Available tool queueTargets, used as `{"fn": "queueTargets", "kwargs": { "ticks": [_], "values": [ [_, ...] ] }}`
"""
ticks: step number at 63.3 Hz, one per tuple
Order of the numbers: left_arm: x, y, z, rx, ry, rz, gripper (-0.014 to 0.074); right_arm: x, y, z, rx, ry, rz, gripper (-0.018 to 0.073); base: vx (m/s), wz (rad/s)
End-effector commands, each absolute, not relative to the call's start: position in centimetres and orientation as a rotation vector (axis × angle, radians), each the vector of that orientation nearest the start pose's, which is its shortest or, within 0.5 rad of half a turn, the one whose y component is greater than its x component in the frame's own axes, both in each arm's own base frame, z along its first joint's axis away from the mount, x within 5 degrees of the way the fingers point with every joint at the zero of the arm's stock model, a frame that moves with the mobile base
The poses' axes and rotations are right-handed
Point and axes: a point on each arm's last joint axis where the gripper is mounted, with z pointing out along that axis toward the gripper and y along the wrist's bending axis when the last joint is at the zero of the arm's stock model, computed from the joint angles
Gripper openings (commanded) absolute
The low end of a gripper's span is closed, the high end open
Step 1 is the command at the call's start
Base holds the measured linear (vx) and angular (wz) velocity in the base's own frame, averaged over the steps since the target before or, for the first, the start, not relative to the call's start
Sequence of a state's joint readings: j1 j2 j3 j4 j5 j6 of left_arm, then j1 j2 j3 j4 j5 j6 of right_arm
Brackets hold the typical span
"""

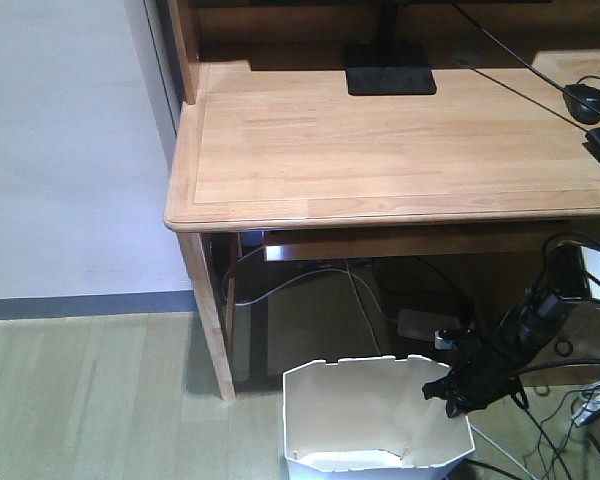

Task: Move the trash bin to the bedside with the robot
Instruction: 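Close the right gripper on the bin rim and lift it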

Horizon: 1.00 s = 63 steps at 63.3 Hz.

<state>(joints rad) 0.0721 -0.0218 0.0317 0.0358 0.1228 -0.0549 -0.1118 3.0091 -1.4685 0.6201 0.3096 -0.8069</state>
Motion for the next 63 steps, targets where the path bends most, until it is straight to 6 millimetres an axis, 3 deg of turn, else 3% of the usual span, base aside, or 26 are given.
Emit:
{"fn": "queueTargets", "kwargs": {
  "ticks": [1,19,30,49,63],
  "values": [
    [5.4,0.4,20.8,-0.073,1.512,0.036,-0.0006,35.1,-1.8,-17.4,-0.186,3.152,0.404,-0.0009,0.0,0.0],
    [5.4,0.4,20.8,-0.073,1.512,0.036,-0.0006,35.2,-0.5,-12.4,-0.312,2.998,0.605,-0.0009,0.0,0.0],
    [5.4,0.4,20.8,-0.073,1.512,0.036,-0.0006,35.4,-1.0,-8.7,-0.304,2.884,0.772,-0.0007,0.0,0.0],
    [5.4,0.4,20.8,-0.073,1.512,0.036,-0.0006,35.0,-6.3,-2.4,-0.194,2.736,0.958,-0.0005,0.0,0.0],
    [5.4,0.4,20.8,-0.073,1.512,0.036,-0.0006,34.3,-8.7,0.9,-0.16,2.599,1.172,-0.0005,0.0,0.0]
  ]
}}
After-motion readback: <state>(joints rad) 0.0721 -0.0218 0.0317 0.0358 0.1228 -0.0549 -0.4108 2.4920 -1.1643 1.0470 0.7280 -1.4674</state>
